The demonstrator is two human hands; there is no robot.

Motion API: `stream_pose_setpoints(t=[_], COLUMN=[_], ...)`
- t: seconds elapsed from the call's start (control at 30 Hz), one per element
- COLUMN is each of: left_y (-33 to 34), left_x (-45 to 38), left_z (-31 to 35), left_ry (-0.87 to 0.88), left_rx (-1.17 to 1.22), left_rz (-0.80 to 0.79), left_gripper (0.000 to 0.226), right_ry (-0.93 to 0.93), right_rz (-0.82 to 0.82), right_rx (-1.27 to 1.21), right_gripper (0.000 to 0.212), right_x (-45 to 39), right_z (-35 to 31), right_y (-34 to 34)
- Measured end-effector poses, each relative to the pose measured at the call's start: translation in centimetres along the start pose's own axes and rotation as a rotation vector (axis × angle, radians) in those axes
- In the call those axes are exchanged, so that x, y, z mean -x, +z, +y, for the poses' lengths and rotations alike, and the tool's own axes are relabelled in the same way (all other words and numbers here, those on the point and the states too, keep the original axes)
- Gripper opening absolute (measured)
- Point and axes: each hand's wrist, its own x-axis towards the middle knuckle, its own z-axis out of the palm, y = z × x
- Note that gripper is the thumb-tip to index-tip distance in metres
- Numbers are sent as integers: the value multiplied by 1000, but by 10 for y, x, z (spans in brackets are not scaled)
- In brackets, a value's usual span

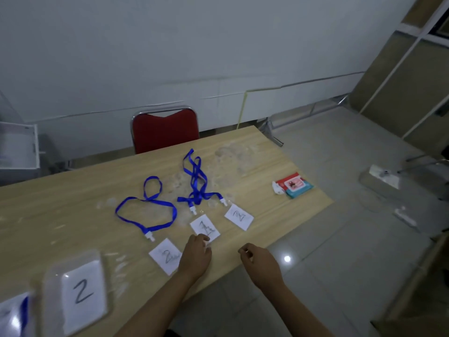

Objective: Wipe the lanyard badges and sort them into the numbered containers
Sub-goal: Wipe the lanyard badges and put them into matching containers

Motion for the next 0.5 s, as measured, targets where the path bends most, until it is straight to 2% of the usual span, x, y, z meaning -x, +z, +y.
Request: stream_pose_setpoints(t=[0.27,0.5], left_y=[47,83], left_x=[-35,-88], left_z=[37,55], left_ry=[60,81], left_rx=[-159,-423], left_rz=[-129,-253], left_gripper=[38,66], right_ry=[141,165], right_rz=[19,-6], right_rx=[-111,-39], right_gripper=[22,23], right_x=[-48,-136], right_z=[63,89], right_y=[-41,-69])
